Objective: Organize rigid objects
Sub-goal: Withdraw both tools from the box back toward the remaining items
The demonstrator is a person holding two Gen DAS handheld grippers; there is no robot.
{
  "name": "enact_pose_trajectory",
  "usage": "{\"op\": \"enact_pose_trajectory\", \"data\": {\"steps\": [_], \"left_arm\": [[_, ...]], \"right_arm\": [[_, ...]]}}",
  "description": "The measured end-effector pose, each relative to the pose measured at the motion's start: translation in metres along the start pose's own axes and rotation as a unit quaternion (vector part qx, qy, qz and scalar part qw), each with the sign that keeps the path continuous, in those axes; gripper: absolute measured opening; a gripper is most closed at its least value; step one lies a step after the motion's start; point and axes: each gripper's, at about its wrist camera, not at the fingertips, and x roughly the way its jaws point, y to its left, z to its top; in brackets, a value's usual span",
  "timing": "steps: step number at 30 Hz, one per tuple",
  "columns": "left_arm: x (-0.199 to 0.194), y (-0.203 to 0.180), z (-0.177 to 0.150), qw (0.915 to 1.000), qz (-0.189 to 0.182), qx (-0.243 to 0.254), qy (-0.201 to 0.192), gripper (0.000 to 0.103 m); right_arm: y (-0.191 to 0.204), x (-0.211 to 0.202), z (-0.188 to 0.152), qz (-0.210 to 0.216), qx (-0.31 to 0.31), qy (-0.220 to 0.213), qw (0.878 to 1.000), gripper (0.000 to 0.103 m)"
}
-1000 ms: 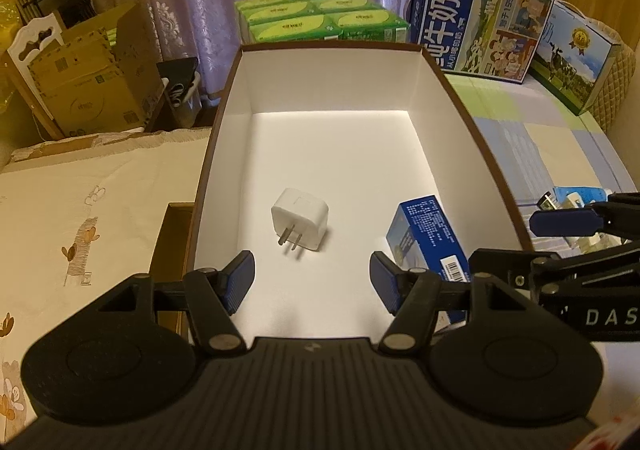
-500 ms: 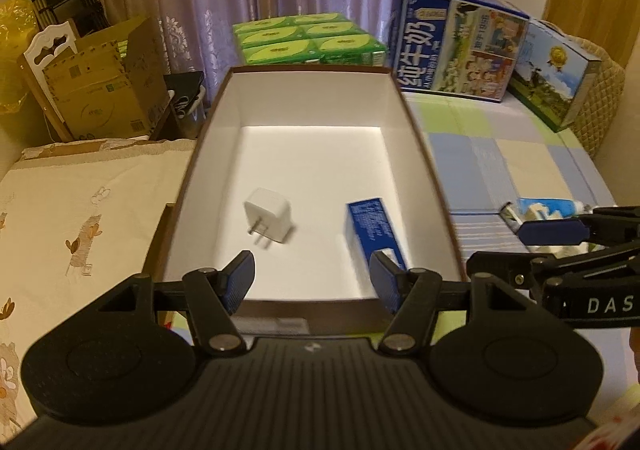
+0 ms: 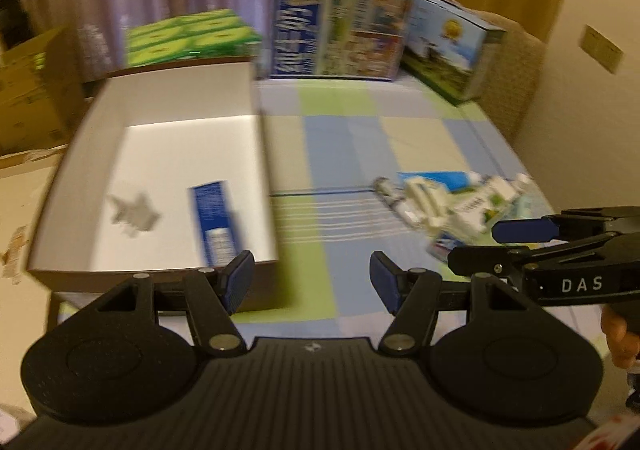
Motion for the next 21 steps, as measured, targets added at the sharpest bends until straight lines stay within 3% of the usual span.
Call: {"op": "enact_pose_trajectory", "data": {"steps": [5,21], "left_arm": [[0.019,-0.036,0.003,0.9990,-0.034,0.026,0.017,0.060],[0.090,-0.123,0.005,0.9913,-0.078,0.079,0.071,0.061]], "right_arm": [[-0.043,-0.025,-0.016,-0.038,0.043,0.000,0.998,0.068],[-0.145,-0.061,-0.048,-0.115,0.145,0.008,0.983,0.068]]}}
